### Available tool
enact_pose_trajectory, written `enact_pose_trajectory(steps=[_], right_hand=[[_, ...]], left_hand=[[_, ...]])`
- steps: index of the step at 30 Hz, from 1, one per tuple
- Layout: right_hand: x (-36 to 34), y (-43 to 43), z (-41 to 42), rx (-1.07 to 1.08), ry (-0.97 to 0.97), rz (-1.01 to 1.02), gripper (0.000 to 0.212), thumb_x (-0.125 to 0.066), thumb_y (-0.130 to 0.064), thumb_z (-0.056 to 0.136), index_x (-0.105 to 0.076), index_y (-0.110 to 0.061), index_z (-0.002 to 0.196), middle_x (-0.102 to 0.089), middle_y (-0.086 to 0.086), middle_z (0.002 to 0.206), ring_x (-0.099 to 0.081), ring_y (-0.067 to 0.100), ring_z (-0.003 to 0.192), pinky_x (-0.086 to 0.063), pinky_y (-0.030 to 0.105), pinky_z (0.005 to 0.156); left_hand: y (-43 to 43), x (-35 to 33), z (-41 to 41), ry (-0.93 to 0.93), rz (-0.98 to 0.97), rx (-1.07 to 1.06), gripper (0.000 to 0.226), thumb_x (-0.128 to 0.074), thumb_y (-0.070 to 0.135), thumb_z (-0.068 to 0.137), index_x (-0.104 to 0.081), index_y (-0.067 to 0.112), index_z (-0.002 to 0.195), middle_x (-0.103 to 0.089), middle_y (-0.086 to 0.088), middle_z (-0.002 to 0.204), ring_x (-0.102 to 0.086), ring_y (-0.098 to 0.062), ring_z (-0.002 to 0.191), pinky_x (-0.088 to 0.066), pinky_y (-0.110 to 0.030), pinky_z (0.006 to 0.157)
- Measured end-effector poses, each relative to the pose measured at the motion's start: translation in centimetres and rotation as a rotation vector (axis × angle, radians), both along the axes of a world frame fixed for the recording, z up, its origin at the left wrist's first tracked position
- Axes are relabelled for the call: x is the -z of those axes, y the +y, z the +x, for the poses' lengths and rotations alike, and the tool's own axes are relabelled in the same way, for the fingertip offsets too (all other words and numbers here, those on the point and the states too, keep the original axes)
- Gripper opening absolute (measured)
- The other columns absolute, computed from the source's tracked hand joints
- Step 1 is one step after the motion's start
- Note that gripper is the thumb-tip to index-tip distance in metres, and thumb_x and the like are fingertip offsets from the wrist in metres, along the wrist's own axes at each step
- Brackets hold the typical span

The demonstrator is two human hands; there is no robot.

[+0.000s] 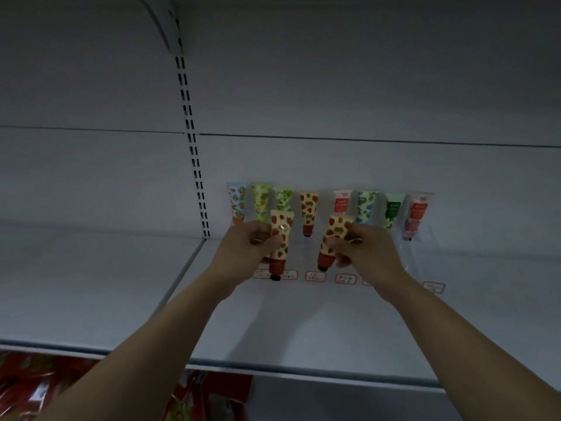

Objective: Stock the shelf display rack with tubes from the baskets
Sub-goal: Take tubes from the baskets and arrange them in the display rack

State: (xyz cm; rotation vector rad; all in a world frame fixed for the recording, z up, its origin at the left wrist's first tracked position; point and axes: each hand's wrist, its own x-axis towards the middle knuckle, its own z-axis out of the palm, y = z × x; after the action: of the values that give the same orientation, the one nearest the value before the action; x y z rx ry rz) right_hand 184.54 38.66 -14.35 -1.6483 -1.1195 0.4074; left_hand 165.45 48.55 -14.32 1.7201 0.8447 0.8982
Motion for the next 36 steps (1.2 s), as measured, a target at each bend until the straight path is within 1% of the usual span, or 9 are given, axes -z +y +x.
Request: enact_pose_trajectory(steps=[4,7,11,15,20,24,29,33,36], right_hand=[[-1.4,2.3,1.2,0.051,-0.121,0.03,0.021,-0.069,-0.008,0.085,-0.062,0.009,0.094,-0.064,0.027,0.086,-0.064,0.028,0.066,-0.056,0.024,0.054],[-2.1,4.4,1.8,0.141,-0.285,0.055,0.025,-0.072,-0.015,0.082,-0.052,-0.001,0.075,-0.058,0.019,0.072,-0.061,0.035,0.071,-0.056,0.049,0.067],[-2.2,6.2,1.0,0.16,-0.41,0.017,0.028,-0.069,-0.015,0.086,-0.047,-0.003,0.072,-0.058,0.018,0.071,-0.061,0.034,0.07,-0.053,0.048,0.07],[-2.0,6.9,0.7,0.164,-0.43,-0.024,0.023,-0.065,-0.016,0.09,-0.057,0.005,0.088,-0.064,0.019,0.085,-0.064,0.03,0.077,-0.053,0.036,0.069],[-2.2,7.5,0.6,0.135,-0.463,-0.025,0.023,-0.066,-0.015,0.088,-0.057,0.007,0.087,-0.064,0.023,0.084,-0.064,0.034,0.075,-0.055,0.044,0.07],[-1.9,7.5,0.8,0.15,-0.461,-0.027,0.024,-0.068,-0.016,0.086,-0.057,0.005,0.085,-0.066,0.02,0.081,-0.065,0.031,0.073,-0.055,0.043,0.071],[-1.2,7.3,1.0,0.168,-0.433,-0.032,0.025,-0.069,-0.018,0.086,-0.058,0.004,0.085,-0.066,0.021,0.079,-0.065,0.032,0.072,-0.056,0.046,0.07],[-0.5,6.9,0.7,0.188,-0.443,-0.057,0.025,-0.069,-0.024,0.086,-0.058,-0.002,0.081,-0.067,0.014,0.079,-0.065,0.027,0.072,-0.054,0.038,0.068],[-0.4,7.1,0.7,0.162,-0.433,-0.046,0.024,-0.071,-0.021,0.084,-0.056,-0.004,0.078,-0.066,0.014,0.077,-0.064,0.028,0.071,-0.055,0.046,0.07]], left_hand=[[1.4,-0.1,0.5,-0.058,0.001,-0.008,0.002,-0.066,0.012,0.089,-0.066,0.014,0.088,-0.068,-0.008,0.095,-0.069,-0.022,0.087,-0.058,-0.031,0.076],[2.1,0.2,0.9,-0.101,-0.008,-0.005,0.002,-0.066,0.008,0.088,-0.066,0.011,0.087,-0.071,-0.006,0.087,-0.07,-0.016,0.081,-0.058,-0.026,0.071],[2.2,0.2,1.7,-0.136,0.006,0.018,0.011,-0.065,0.007,0.088,-0.063,0.017,0.084,-0.069,-0.002,0.085,-0.068,-0.004,0.071,-0.056,-0.018,0.065],[2.6,0.5,2.4,-0.146,0.011,0.022,0.014,-0.065,0.007,0.088,-0.062,0.02,0.083,-0.068,-0.006,0.089,-0.068,-0.01,0.077,-0.059,-0.023,0.069],[3.4,1.3,3.1,-0.131,-0.02,0.026,0.006,-0.065,0.01,0.089,-0.065,0.011,0.095,-0.068,-0.013,0.1,-0.069,-0.021,0.089,-0.06,-0.03,0.074],[3.7,1.5,3.4,-0.152,-0.036,0.051,0.016,-0.064,0.009,0.089,-0.066,0.001,0.103,-0.068,-0.016,0.103,-0.069,-0.023,0.091,-0.06,-0.035,0.076],[3.7,1.6,3.5,-0.178,-0.048,0.053,0.01,-0.064,0.008,0.089,-0.065,0.002,0.097,-0.067,-0.018,0.101,-0.069,-0.023,0.088,-0.06,-0.029,0.071],[3.6,1.2,3.2,-0.192,-0.064,0.034,0.008,-0.065,0.007,0.088,-0.064,0.003,0.095,-0.066,-0.015,0.098,-0.068,-0.023,0.087,-0.06,-0.028,0.072],[3.5,0.8,2.6,-0.204,-0.058,0.029,0.006,-0.065,0.005,0.088,-0.063,0.01,0.085,-0.066,-0.009,0.09,-0.068,-0.017,0.08,-0.059,-0.026,0.069]])
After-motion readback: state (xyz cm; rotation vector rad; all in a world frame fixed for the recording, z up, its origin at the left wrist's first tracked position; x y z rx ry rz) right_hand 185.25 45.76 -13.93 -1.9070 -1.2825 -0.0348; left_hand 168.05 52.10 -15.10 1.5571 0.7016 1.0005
